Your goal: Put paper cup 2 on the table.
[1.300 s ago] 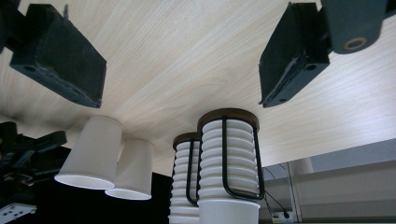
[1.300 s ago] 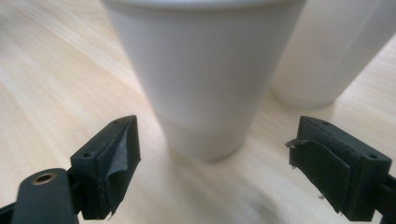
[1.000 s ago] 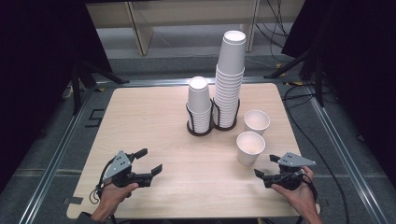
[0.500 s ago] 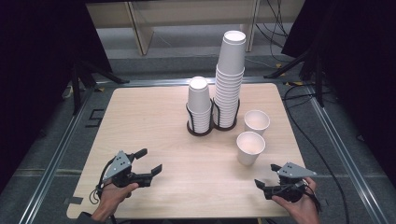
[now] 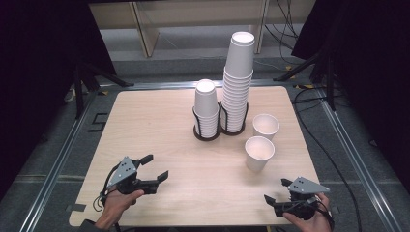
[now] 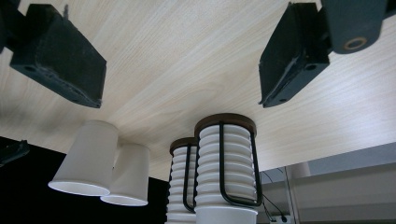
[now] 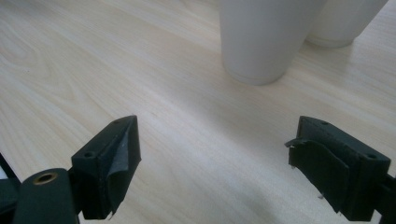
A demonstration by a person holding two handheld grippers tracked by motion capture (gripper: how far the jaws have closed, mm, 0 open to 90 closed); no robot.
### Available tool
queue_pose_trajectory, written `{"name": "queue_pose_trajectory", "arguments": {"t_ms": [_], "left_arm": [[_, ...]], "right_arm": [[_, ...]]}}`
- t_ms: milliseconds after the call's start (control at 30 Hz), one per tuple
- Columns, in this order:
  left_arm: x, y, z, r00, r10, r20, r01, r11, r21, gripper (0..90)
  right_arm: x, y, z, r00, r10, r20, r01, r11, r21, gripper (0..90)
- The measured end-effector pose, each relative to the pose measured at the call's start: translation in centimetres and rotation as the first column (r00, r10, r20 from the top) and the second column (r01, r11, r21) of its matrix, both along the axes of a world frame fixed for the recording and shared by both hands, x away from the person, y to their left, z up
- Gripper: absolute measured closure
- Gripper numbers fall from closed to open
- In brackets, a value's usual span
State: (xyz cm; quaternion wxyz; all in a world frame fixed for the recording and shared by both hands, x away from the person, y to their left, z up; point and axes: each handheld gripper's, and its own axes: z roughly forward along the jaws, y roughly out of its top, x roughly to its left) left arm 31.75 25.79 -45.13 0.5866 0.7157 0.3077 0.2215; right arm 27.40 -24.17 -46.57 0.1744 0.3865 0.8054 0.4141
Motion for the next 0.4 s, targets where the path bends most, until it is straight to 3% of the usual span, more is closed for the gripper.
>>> {"name": "queue_pose_trajectory", "arguments": {"t_ms": [33, 67, 133, 200, 267, 300, 400], "left_arm": [[0.00, 0.00, 0.00, 1.0000, -0.001, 0.000, 0.001, 1.0000, 0.002, 14.6], [0.01, -0.01, -0.02, 1.0000, -0.004, 0.001, 0.004, 1.0000, 0.002, 14.6], [-0.02, -0.02, 0.00, 1.0000, -0.005, 0.000, 0.005, 1.0000, 0.004, 14.6], [-0.03, -0.03, 0.01, 1.0000, -0.007, 0.001, 0.007, 1.0000, 0.006, 14.6], [-0.02, -0.03, 0.00, 1.0000, -0.008, 0.001, 0.008, 0.9999, 0.008, 14.6], [-0.11, 0.05, 0.10, 1.0000, 0.002, -0.006, -0.001, 0.9995, 0.031, 14.6], [-0.12, 0.05, 0.09, 0.9999, 0.005, -0.011, -0.005, 0.9996, 0.029, 14.6]], "right_arm": [[-0.06, 0.01, -0.07, 0.9998, 0.006, -0.020, -0.005, 1.000, 0.014, 15.7], [-0.06, -0.01, -0.20, 1.0000, 0.000, -0.003, 0.000, 1.000, 0.007, 15.7], [-0.34, -0.01, -0.12, 0.9998, 0.001, -0.017, 0.000, 1.000, 0.013, 15.7], [-0.46, -0.13, -0.10, 0.9998, -0.013, 0.016, 0.013, 1.000, -0.017, 15.6], [-0.57, -0.06, -0.19, 0.9999, -0.014, 0.000, 0.014, 1.000, -0.012, 15.7], [-0.54, -0.13, -0.18, 0.9999, -0.010, 0.008, 0.010, 1.000, -0.015, 15.7], [-0.59, -0.18, -0.25, 0.9998, -0.013, -0.012, 0.013, 1.000, 0.003, 15.6]]}}
